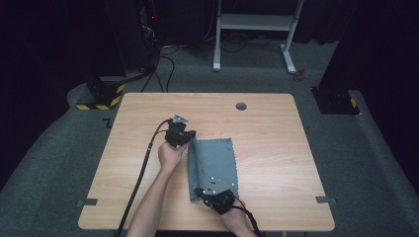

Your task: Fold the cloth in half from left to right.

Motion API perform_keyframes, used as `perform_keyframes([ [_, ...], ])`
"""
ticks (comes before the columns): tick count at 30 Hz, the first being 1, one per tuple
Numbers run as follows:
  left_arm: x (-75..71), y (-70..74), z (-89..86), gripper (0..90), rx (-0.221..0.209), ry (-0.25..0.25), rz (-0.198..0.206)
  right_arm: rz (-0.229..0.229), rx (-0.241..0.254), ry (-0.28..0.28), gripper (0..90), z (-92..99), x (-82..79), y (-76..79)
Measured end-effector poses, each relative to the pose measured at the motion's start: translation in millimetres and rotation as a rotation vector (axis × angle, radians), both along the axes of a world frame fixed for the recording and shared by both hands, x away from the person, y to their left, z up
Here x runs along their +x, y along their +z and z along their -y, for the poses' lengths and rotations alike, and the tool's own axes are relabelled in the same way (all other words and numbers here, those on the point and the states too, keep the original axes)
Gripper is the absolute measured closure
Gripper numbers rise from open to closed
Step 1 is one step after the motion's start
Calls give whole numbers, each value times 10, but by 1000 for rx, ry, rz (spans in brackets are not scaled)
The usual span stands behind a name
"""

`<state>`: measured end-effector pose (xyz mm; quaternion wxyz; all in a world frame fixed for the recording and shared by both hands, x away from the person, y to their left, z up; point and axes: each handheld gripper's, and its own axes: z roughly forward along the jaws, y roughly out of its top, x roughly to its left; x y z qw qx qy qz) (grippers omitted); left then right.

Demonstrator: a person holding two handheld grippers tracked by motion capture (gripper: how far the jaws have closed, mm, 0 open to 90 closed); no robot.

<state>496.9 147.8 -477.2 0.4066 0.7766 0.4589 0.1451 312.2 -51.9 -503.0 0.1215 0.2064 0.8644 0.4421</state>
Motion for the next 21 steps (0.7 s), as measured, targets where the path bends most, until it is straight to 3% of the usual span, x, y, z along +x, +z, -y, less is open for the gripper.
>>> perform_keyframes([
  [21,16,68,414,899,15,-49,17,-23,38,-86,900,479,-58,-52],
])
